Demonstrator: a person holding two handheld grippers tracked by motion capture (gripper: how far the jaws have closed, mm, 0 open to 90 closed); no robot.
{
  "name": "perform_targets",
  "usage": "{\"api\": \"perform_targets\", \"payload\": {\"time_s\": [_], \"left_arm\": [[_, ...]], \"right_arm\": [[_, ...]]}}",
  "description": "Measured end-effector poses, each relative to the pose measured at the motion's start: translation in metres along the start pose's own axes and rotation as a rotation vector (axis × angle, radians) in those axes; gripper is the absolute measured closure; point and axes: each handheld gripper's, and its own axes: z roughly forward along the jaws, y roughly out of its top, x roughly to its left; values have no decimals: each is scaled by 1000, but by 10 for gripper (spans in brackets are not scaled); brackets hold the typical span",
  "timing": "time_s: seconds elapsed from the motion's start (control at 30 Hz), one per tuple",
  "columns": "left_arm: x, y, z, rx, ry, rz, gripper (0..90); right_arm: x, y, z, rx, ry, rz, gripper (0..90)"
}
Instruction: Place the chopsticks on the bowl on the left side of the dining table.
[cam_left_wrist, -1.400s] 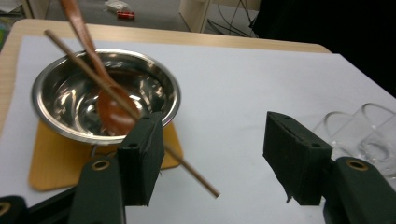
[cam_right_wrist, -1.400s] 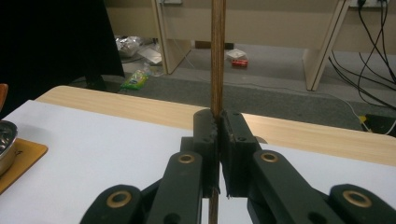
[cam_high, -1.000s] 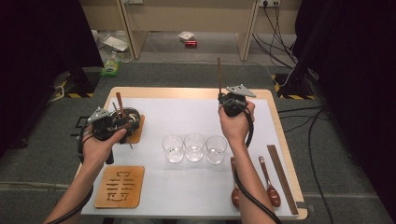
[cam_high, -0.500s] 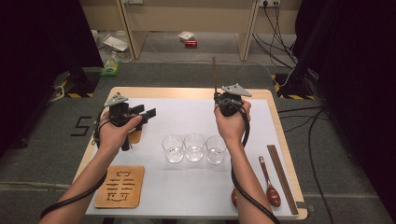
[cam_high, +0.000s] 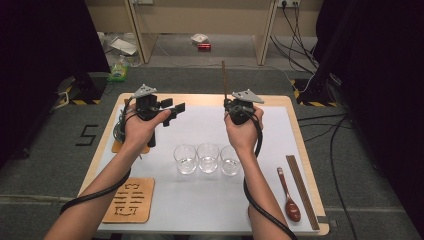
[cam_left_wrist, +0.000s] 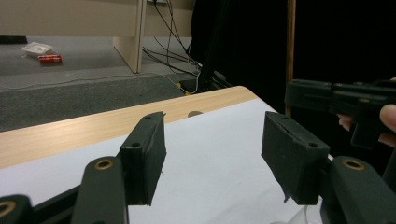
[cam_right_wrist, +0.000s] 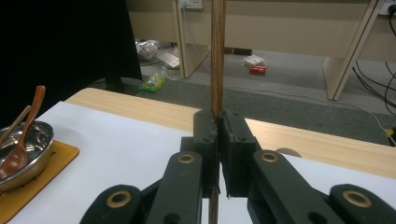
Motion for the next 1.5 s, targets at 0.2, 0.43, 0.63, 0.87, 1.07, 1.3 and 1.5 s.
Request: {"api": "perform_targets", "payload": {"time_s": [0.2,0.43,0.63,0.87,1.07,1.3,1.5], "left_arm": [[-10,13,10,-12,-20,16,401],[-21,26,22,-17,-40,30,412],[-27,33,34,-11,-49,34,420],[-33,40,48,-4,-57,28,440],[-37,43,59,9,-57,22,481],[-41,45,69,16,-67,8,531],[-43,45,79,30,-71,-1,589]], "right_arm": [[4,-1,2,-1,8,-5,858],[8,-1,3,-7,18,-14,858],[14,-2,5,-3,30,-7,858],[18,-3,6,-3,39,-23,858],[21,-5,6,3,42,-15,858],[24,-5,6,1,51,-32,858],[28,-5,5,-7,60,-31,858]]}}
